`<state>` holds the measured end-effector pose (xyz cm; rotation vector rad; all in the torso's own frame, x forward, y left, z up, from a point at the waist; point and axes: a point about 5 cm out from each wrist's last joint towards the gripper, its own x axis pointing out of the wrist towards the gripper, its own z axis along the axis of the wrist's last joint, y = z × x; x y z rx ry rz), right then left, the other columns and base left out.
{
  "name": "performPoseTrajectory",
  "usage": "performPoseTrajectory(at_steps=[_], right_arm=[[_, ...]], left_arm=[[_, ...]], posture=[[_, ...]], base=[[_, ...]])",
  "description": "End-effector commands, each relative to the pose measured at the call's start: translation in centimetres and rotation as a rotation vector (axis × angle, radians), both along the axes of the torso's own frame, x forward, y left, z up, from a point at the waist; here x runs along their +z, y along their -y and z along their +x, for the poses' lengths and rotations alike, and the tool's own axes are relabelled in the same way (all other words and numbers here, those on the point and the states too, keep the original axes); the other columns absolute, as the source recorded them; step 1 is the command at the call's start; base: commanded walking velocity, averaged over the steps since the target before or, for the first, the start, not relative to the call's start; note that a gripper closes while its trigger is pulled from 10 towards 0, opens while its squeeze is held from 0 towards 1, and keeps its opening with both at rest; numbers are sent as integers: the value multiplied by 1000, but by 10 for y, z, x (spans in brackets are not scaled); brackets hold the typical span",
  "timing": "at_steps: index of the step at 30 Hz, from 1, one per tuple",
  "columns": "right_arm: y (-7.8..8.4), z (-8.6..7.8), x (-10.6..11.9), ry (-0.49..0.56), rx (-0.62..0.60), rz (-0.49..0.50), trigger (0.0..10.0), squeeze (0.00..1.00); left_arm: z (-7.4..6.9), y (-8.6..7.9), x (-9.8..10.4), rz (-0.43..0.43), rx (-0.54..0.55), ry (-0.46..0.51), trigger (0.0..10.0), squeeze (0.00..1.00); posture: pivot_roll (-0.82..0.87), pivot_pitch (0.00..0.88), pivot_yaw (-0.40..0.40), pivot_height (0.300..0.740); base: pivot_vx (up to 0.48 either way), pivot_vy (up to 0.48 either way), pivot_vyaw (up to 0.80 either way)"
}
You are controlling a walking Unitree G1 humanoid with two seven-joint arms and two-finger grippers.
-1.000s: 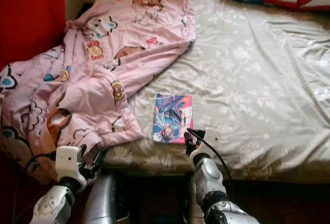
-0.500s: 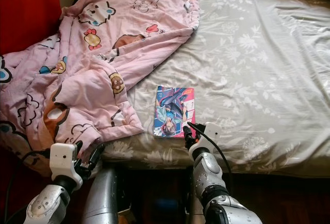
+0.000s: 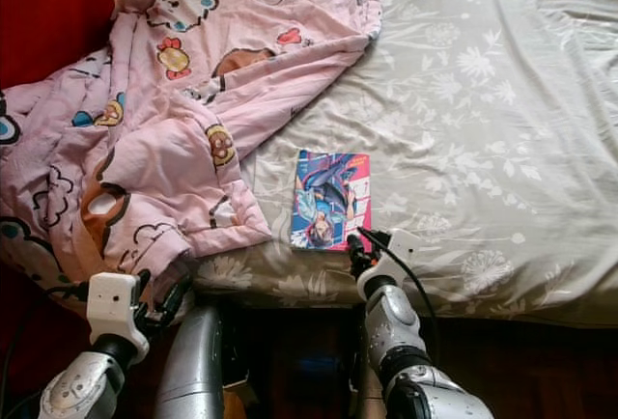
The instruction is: Clean up the room
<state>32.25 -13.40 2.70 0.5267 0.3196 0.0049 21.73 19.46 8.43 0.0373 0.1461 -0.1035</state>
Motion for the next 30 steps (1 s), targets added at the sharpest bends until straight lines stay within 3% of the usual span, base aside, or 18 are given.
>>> performPoseTrajectory(at_steps=[1, 4, 8, 13, 22, 28, 29, 30], right_arm=[[-7, -14, -18, -78, 11, 50, 10000, 0], [-11, -17, -20, -87, 27, 105, 10000, 0], [-20, -18, -19, -67, 32, 264, 10000, 0], [-23, -21, -23, -80, 25, 340, 10000, 0], [-18, -31, -34, -122, 3, 370, 10000, 0], [-17, -29, -31, -104, -1, 382, 10000, 0], [-16, -27, -30, -98, -7, 383, 4824, 0], [-16, -27, -29, -96, -10, 384, 4824, 0]], left_arm=[[-6, -6, -1, 14, 18, -23, 10000, 0], [-7, -6, -1, 17, 18, -29, 10000, 0], [-7, -6, -1, 19, 18, -32, 10000, 0], [-7, -6, -1, 20, 19, -34, 10000, 0], [-8, -5, -2, 20, 20, -39, 10000, 0], [-6, -5, -3, 20, 16, -42, 10000, 0], [-5, -4, -3, 19, 16, -41, 10000, 0], [-5, -4, -3, 19, 16, -40, 10000, 0]], posture=[[92, 349, 56, 579], [93, 349, 57, 579], [94, 349, 57, 579], [94, 349, 57, 579], [99, 344, 55, 579], [93, 335, 56, 579], [93, 335, 56, 579], [93, 332, 56, 579]], base=[[0, 0, 0], [0, 0, 0], [0, 0, 0], [0, 0, 0], [0, 0, 0], [0, 0, 0], [0, 0, 0], [0, 0, 0]])
